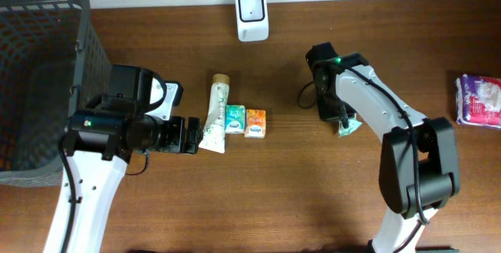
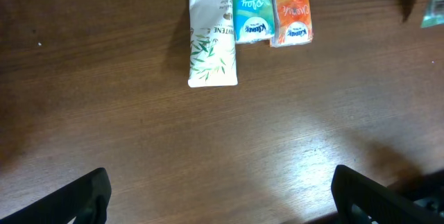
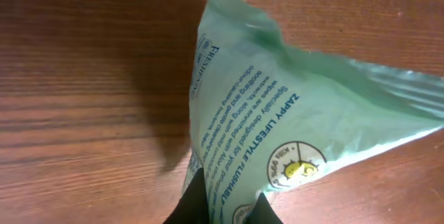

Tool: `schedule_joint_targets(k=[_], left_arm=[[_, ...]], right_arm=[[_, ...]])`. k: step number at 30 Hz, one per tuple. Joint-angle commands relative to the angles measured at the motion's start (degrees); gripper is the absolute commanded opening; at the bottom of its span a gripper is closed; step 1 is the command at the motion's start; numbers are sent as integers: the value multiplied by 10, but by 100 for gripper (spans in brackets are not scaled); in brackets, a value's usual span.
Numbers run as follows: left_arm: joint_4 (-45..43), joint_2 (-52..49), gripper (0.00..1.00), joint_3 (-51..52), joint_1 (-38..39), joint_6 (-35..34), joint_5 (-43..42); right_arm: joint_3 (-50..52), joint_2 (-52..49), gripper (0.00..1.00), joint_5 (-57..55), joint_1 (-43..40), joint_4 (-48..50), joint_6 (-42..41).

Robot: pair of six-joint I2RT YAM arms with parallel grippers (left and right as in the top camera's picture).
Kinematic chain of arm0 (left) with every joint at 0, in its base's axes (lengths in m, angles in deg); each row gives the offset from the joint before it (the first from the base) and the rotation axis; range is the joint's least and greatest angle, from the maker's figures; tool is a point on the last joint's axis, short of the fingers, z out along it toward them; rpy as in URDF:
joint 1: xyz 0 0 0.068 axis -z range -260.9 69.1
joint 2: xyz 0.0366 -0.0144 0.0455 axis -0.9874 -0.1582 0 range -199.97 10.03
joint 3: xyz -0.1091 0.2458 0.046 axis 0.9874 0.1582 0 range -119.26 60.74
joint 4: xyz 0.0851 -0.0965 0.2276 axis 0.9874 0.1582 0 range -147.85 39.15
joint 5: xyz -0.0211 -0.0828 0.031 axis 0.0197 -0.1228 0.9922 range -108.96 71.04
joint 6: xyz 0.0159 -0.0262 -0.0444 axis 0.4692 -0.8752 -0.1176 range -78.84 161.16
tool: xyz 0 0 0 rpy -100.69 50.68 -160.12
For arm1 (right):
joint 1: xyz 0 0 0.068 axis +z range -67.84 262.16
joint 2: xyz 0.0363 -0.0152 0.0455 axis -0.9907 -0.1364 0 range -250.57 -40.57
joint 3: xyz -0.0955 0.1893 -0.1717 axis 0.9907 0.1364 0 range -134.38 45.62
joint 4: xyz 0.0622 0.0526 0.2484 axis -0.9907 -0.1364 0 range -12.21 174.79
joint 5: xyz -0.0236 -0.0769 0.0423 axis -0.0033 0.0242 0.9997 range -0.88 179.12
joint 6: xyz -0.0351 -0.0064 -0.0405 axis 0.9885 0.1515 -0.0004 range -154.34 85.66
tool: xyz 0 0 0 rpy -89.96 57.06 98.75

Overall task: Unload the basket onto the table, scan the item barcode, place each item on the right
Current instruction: 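Grasp the green wipes pouch with the right gripper and lift it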

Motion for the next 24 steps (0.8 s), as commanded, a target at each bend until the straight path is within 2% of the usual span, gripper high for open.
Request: schedule_joint_targets(k=[1, 2, 3, 5, 8, 12, 14, 17, 18, 21, 23, 24], left_arm=[[-1, 3, 99, -1, 2, 13, -2], [-1, 3, 99, -1, 2, 13, -2], [-1, 3, 99, -1, 2, 13, -2], [-1, 3, 99, -1, 2, 13, -2], [-1, 3, 99, -1, 2, 13, -2], [-1, 3, 99, -1, 2, 13, -2], [-1, 3, 99, -1, 2, 13, -2], [-1, 3, 99, -1, 2, 13, -2], [-1, 3, 99, -1, 2, 13, -2], [-1, 3, 99, -1, 2, 13, -2], [-1, 3, 99, -1, 2, 13, -2], [-1, 3, 99, -1, 2, 13, -2]], right_arm=[[26, -10, 17, -17, 3, 21, -9], [26, -11, 17, -15, 4, 17, -9], [26, -11, 25, -1, 10, 16, -9], [26, -11, 25, 21, 29, 16, -9], [26, -11, 20, 22, 75, 20, -4], [26, -11, 20, 17, 116, 27, -4], [23, -11, 4, 0, 115, 24, -5], [-3, -11, 4, -166, 115, -42, -4], [-3, -11, 4, -184, 114, -62, -5], [19, -11, 4, -183, 114, -38, -5], [30, -11, 4, -137, 114, -4, -5], [27, -11, 10, -111, 114, 3, -5]])
